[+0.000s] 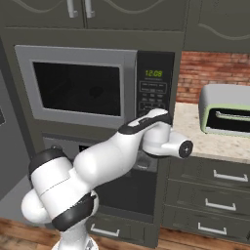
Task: Transport the steak from the fridge to the microwave and turn on the microwave.
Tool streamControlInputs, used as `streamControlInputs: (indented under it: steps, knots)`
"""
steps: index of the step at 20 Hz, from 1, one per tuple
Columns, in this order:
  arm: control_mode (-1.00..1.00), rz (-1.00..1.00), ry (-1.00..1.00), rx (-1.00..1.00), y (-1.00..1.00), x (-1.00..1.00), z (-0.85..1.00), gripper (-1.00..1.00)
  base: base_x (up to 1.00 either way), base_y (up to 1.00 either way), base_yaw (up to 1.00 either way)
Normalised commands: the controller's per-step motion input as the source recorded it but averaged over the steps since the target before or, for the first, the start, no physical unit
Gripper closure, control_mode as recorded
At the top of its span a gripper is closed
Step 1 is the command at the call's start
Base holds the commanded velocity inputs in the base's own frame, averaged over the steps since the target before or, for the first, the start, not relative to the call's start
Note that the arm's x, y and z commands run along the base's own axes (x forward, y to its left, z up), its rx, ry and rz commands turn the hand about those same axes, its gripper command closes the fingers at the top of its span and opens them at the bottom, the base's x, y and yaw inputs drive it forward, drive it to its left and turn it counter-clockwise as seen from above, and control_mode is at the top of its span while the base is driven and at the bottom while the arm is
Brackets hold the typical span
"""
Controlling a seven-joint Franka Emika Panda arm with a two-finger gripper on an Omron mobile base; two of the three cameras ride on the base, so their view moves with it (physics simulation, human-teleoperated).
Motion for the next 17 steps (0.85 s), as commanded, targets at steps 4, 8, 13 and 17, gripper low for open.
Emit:
streamControlInputs:
  steps: [4,8,13,17]
  knots:
    - [-1.0,0.02,0.0,0.0,-0.2,0.15,-0.04,-1.0,0.0,0.0,0.0]
    - [-1.0,0.02,0.0,0.0,-0.18,0.17,-0.06,-1.0,0.0,0.0,0.0]
    - [-1.0,0.0,0.0,0.0,-0.06,0.2,-0.17,-1.0,0.0,0.0,0.0]
    - [-1.0,0.0,0.0,0.0,-0.05,0.25,-0.2,-1.0,0.0,0.0,0.0]
